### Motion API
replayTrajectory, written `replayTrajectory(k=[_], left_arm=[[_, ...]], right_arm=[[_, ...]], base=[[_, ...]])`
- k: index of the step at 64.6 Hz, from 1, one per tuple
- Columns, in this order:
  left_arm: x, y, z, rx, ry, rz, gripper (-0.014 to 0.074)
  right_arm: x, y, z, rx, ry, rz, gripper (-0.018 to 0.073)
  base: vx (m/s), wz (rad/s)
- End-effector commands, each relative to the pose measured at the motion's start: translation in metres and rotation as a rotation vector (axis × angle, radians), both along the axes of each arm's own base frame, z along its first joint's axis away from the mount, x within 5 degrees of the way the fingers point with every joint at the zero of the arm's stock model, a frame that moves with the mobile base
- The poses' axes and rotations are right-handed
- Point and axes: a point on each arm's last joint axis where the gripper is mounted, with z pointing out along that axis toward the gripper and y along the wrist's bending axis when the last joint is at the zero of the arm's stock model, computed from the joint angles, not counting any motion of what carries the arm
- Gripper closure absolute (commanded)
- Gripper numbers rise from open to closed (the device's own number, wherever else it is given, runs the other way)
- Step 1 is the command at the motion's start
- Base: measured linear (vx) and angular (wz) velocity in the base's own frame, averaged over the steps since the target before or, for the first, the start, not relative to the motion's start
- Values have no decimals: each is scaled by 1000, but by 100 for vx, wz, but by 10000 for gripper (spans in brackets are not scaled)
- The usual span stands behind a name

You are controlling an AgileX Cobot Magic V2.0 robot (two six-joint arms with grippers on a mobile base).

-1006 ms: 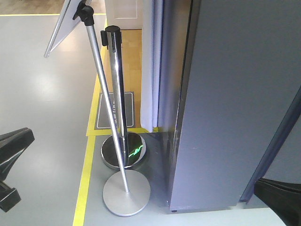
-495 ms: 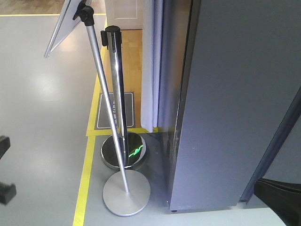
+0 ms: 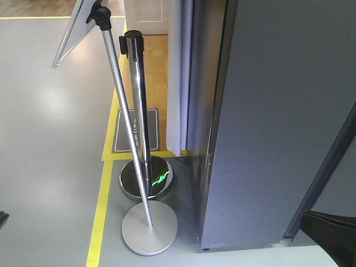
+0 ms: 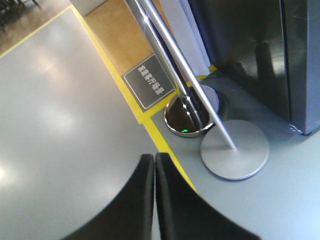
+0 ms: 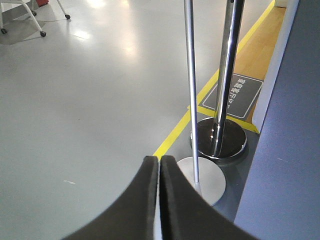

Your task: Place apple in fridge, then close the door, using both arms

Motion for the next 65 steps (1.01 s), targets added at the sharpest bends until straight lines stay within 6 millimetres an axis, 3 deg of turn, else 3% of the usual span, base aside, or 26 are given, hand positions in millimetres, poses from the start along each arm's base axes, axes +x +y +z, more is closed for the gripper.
replayTrajectory(k=[1, 16, 40, 52, 65], left_arm=[[3, 1, 8, -72, -23, 52, 602], [4, 3, 9, -223, -12, 146, 602], [4, 6, 9, -234, -16, 186, 602], [4, 10, 9, -512, 8, 371, 602], [4, 9, 9, -928, 61, 556, 602]], right_arm=[[3, 0, 11, 34, -47, -20, 564], [3, 0, 11, 34, -47, -20, 564], [3, 0, 11, 34, -47, -20, 564], [3, 0, 11, 34, -47, -20, 564], [3, 0, 11, 34, -47, -20, 564]], base=[[0, 0], [0, 0], [0, 0], [0, 0], [0, 0]])
